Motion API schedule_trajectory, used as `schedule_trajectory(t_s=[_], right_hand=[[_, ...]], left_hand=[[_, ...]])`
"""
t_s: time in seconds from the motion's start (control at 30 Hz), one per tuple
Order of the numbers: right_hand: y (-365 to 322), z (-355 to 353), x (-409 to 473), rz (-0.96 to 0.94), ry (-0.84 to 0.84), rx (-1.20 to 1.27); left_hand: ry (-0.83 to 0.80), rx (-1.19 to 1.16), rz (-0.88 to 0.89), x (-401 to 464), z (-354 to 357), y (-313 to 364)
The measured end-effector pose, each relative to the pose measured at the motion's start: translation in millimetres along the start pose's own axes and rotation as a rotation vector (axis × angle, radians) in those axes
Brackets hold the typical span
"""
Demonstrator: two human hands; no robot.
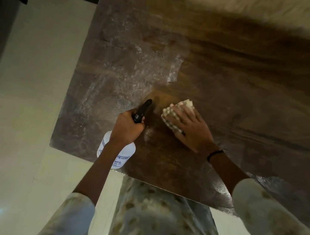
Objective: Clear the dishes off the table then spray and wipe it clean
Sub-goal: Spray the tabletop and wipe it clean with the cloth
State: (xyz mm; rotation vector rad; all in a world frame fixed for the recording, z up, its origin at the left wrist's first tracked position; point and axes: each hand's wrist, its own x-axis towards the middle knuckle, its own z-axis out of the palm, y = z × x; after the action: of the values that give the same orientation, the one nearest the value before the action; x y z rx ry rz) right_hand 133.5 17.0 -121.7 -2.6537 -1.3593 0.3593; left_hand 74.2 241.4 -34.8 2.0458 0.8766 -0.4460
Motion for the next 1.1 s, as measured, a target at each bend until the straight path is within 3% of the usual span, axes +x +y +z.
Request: schedule_trajectory(t_s=[0.1,0.23,0.4,0.53,0.77,1.1], right_hand=[[20.3,-10.5,32.0,0.169,0.031,-0.016],[-13.5,-7.3,92.7,0.279,0.092,0.045],[-58.7,6.4,80.1,0.060,0.070,0.045],[-20.7,6.4,36.1,-0.078,0.032,-0.036],[43.8,-16.6,54.7,0.323,0.086,0.041],[49.1,-15.8,59.8,0.324,0.078,0.052]], left_hand=[[-0.009,-0.010,0.008,7.4,-2.6,2.1],[-0.048,-0.015,0.024,17.9,-5.9,6.7],[-0.077,0.031,0.046,33.3,-13.1,18.1],[-0.134,0.010,0.044,47.1,-17.7,30.0],[-0.228,0.017,0.084,74.3,-11.2,59.9],[-0.256,0.074,0.133,98.7,-13.7,79.5]])
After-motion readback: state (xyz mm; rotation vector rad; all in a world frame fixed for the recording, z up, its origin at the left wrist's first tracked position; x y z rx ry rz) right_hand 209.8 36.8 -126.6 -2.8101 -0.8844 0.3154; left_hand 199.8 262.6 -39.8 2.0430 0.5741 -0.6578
